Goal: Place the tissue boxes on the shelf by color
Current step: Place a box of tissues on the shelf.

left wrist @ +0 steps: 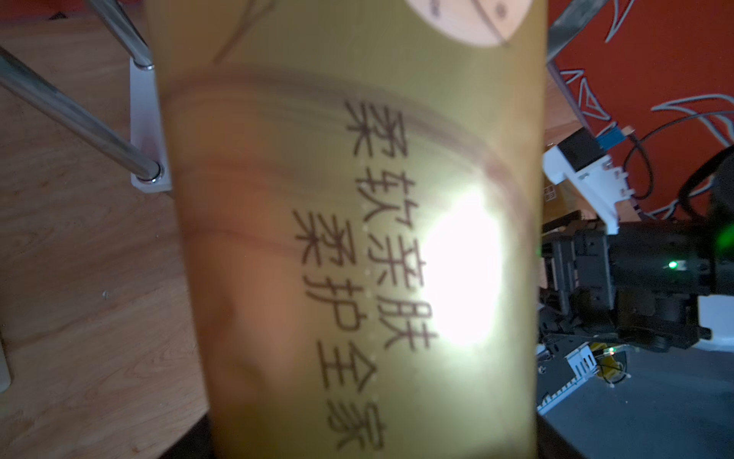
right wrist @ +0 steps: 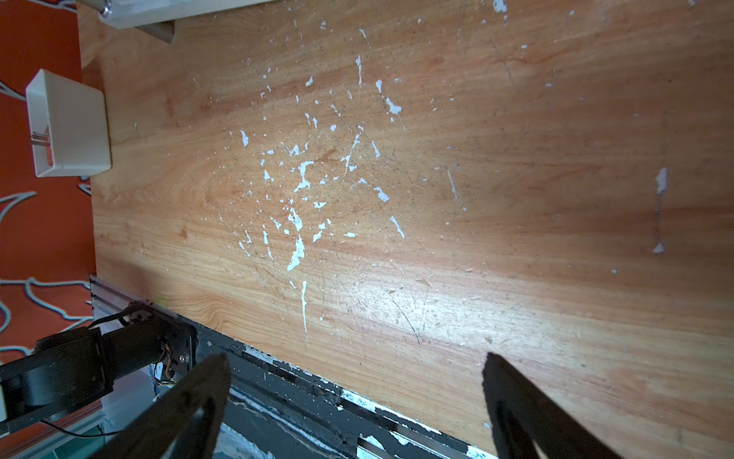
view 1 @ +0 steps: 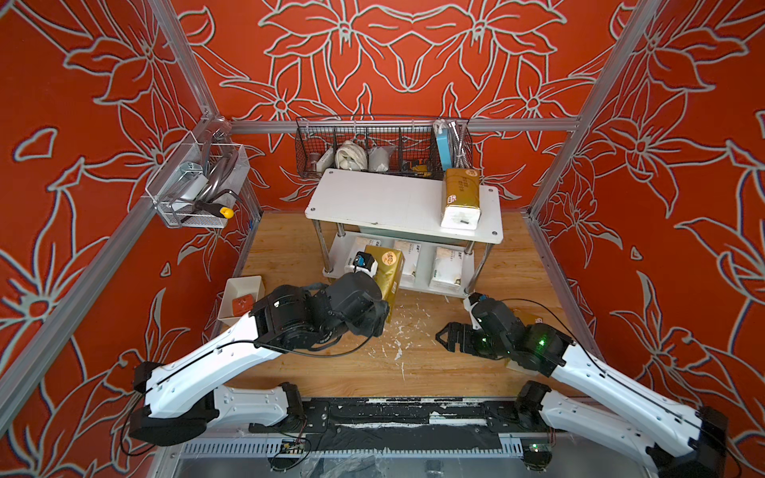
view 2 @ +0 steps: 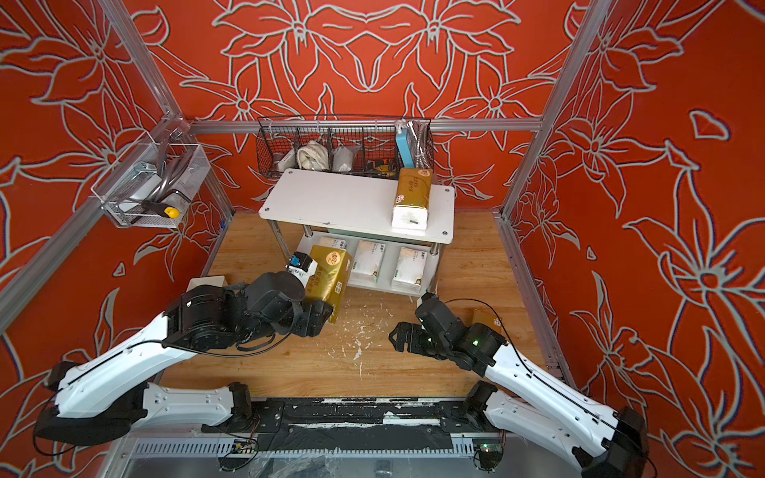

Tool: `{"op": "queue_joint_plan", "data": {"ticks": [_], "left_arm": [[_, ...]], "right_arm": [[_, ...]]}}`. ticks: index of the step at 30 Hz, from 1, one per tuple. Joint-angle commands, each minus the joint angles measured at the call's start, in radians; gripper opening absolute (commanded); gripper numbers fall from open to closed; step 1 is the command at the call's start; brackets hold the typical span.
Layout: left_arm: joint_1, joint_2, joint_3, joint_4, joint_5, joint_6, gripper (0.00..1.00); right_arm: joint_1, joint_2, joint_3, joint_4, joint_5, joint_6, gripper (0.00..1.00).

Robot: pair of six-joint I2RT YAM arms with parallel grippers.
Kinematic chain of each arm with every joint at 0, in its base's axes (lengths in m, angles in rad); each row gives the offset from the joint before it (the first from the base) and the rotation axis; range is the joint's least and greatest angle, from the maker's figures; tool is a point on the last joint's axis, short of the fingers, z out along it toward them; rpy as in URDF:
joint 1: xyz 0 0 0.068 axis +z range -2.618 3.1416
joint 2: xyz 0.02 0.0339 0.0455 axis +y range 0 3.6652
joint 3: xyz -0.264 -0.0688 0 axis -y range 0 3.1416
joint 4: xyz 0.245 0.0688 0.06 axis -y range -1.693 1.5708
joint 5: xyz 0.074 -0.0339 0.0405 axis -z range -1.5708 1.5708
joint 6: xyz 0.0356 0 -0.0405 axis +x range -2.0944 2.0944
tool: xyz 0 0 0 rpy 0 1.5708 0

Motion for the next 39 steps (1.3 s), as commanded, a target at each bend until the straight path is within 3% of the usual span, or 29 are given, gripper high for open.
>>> {"op": "queue_joint_plan", "data": {"ticks": [1,11,15,24,39], "left_arm": [[0.050,0.040,0.100,0.011,-0.015,0.084,0.73],[0.254,0.252,0.422,0.082,0.104,0.250,0.74],[0.310,0.357,0.544,0.088,0.151,0.288,0.75],[0.391,0.659,0.971,-0.017,0.199,0.376,0.76],[0.431,0.805,1.044,0.007,0.201,0.388,0.78]], "right_arm": [[-0.006,-0.003,0.024,0.010,-0.008,-0.021,0.99],[-0.006,-0.022,0.005,0.008,-0.006,-0.015,0.99],[-0.006,-0.034,-0.001,-0.001,-0.006,-0.008,0.99],[-0.006,-0.056,-0.013,-0.019,-0.001,-0.001,0.99],[-0.006,-0.093,-0.034,-0.041,0.004,0.015,0.99]]}}
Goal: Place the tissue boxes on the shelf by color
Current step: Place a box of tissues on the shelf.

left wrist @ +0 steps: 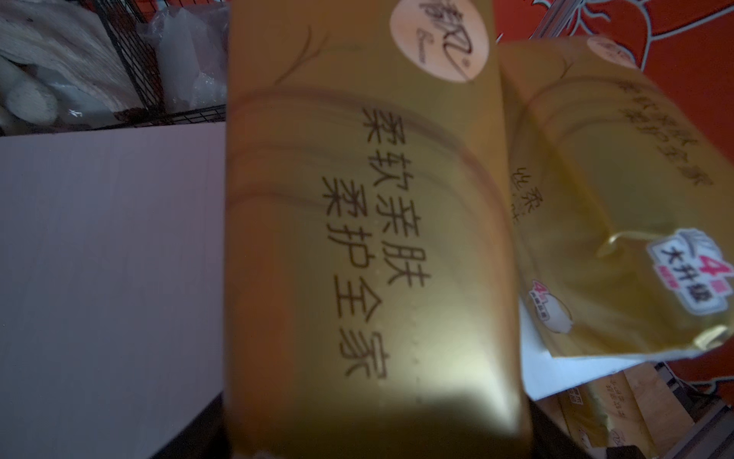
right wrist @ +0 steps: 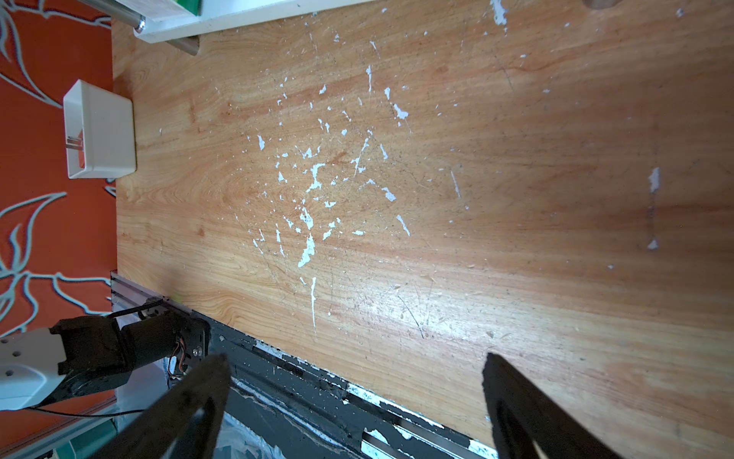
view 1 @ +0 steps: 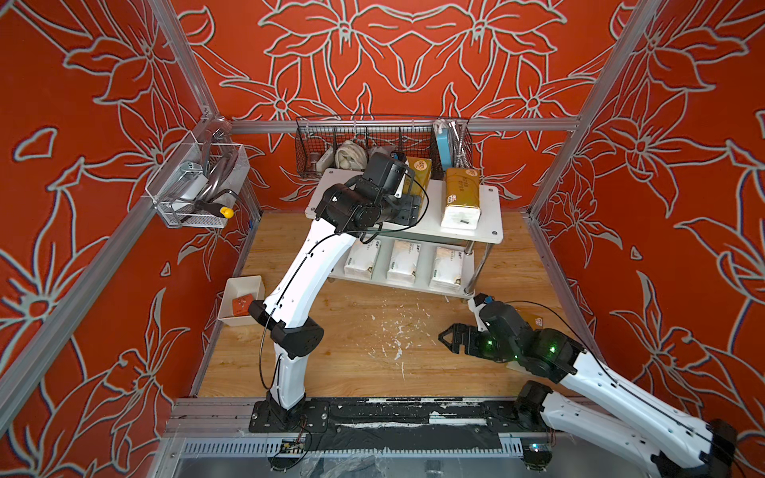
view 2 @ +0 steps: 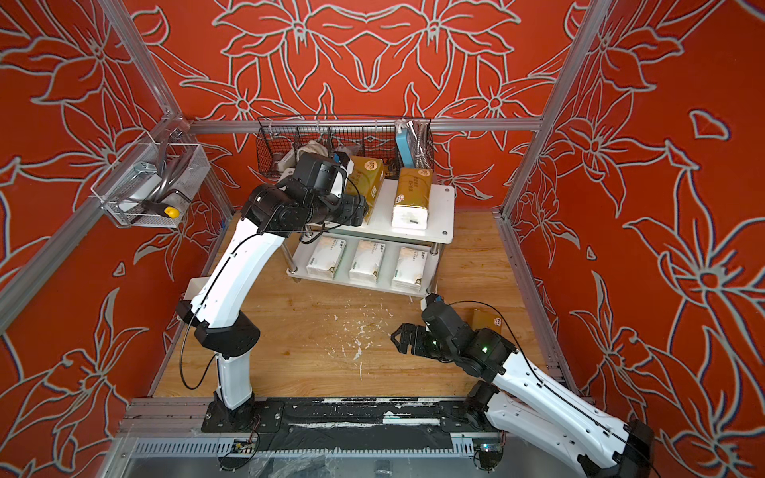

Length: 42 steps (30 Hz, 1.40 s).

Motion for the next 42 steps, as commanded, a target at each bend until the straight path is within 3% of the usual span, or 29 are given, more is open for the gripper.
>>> {"op": "queue_joint_plan", "data": {"ticks": [1,21,30,42], "left_arm": [[0.006,0.023,0.019,0.016,0.001,0.015,0.78],[0.008,0.043,-0.017,0.083,-0.049,-0.047,0.78],[0.008,0.017,-0.048,0.105,-0.032,-0.057,0.99],[0.008,-0.045,-0.047,0.148,0.024,-0.084,0.99]], "right_arm": [[-0.006,-0.016,-0.018,-0.024,0.004,0.010,0.99],[-0.006,-0.038,-0.016,-0.050,0.018,0.014,0.99],[-0.006,-0.028,-0.002,-0.051,0.024,0.008,0.99],[-0.006,0.007,0.140,-0.147,0.112,-0.028,0.99]]}}
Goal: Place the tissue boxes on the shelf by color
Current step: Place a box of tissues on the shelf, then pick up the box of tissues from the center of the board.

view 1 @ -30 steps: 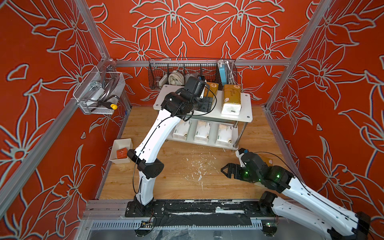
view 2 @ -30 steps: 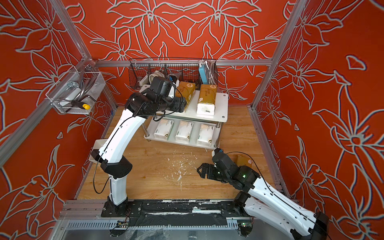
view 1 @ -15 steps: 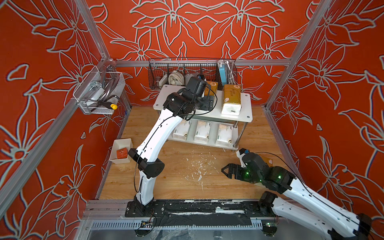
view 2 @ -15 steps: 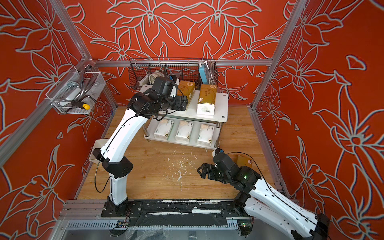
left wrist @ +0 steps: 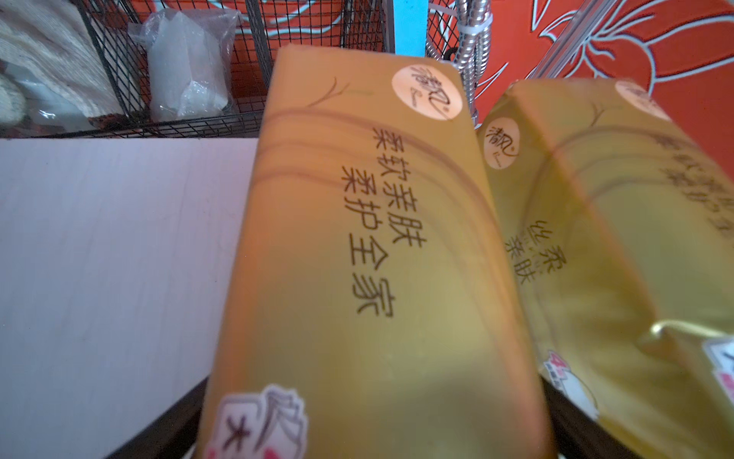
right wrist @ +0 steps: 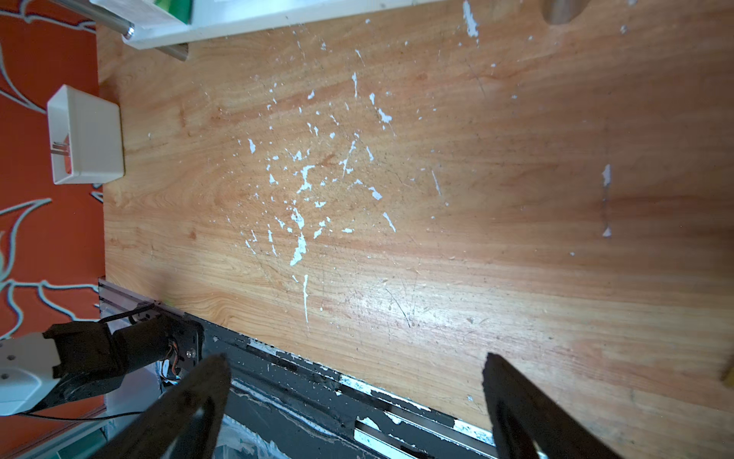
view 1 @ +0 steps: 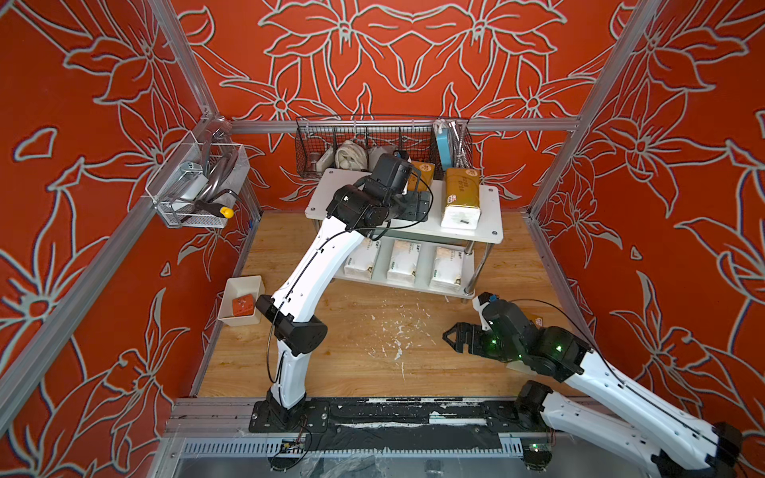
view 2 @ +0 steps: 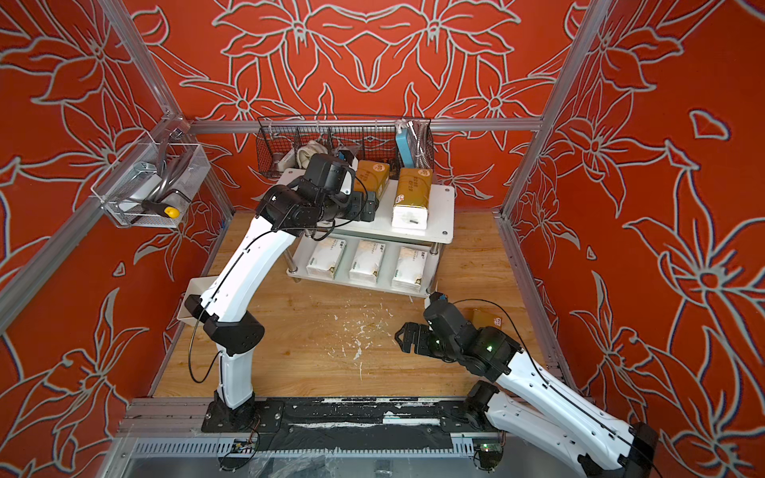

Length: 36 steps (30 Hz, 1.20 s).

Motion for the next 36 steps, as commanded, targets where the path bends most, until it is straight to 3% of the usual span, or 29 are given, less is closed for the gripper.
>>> {"op": "queue_joint_plan", "data": {"ticks": [1,10,16,27,36], "left_arm": [[0.004,-0.074,-0.008,0.040,0.045,-0.021,0.99],[0.002,-0.188,-0.120,0.092,0.067,-0.029,0.99],[0.002,-0.320,-0.280,0.128,0.065,-0.025,0.99],[-0.007,-0.623,-0.761,0.212,0.121,-0.066,0.99],[-0.010,-0.823,-1.055,0.230,0.162,-0.104,0.99]], "right_arm": [[-0.006,0.009,0.066,-0.057,0.068,-0.028,0.99],[-0.018,0.056,0.208,-0.157,0.179,-0.069,0.99],[-0.095,0.090,0.318,-0.312,0.291,-0.113,0.99],[-0.440,0.147,0.273,-0.370,0.282,-0.209,0.99],[-0.684,0.202,0.182,-0.330,0.275,-0.245,0.99]]}}
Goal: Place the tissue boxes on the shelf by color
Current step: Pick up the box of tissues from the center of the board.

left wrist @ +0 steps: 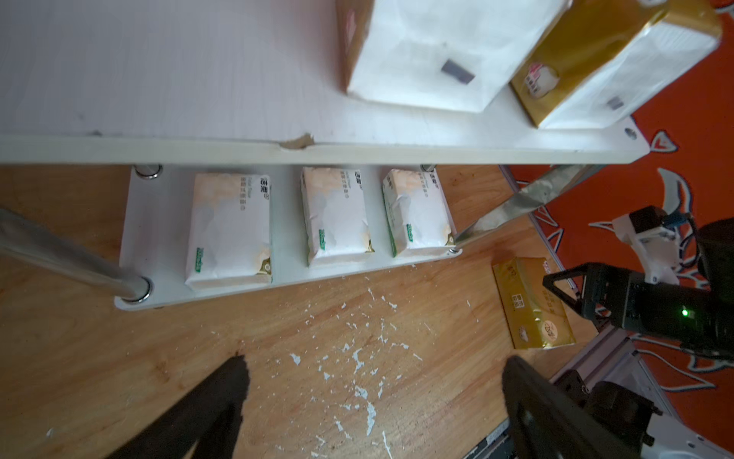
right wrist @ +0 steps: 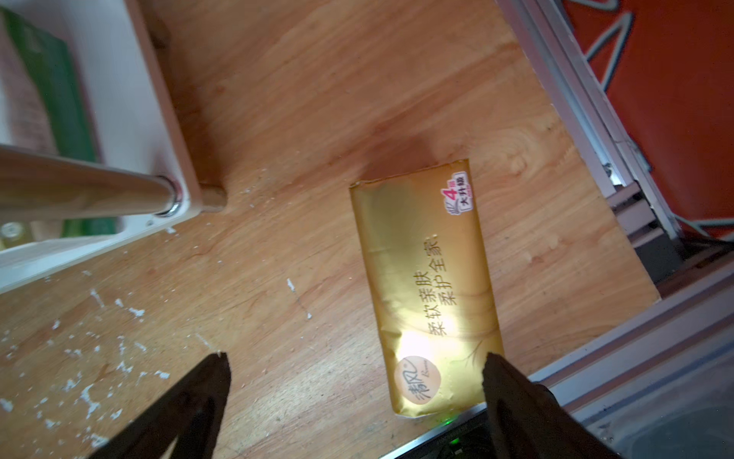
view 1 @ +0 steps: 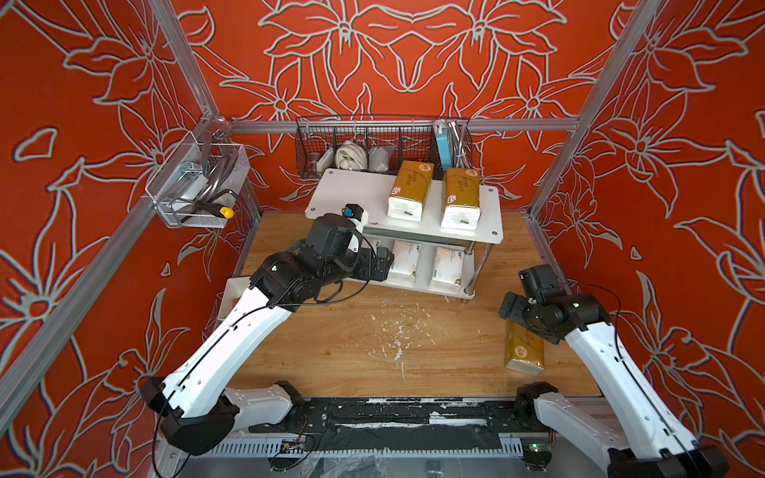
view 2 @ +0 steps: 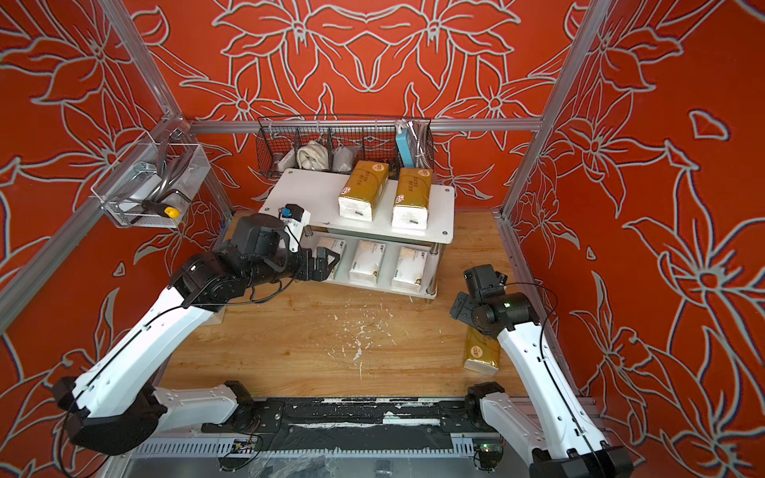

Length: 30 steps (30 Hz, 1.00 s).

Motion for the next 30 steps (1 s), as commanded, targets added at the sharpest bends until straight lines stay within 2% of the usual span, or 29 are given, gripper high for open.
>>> {"op": "queue_joint_plan", "data": {"ticks": [1,14,30], "left_arm": [[-0.004,-0.064,-0.063,0.028,0.032,-0.022,0.99],[-0.004,-0.140,-0.153,0.028,0.099,-0.040,0.99],[-0.004,-0.143,-0.173,0.045,0.120,-0.061,0.99]], "right_arm": [[-0.056,0.014,-0.031,0.003,0.011,-0.031,0.99],[-0.218,0.115,-0.158,0.129,-0.019,-0.063,0.99],[-0.227,0.161,-0.291,0.262,-0.130,-0.055,0.99]]}}
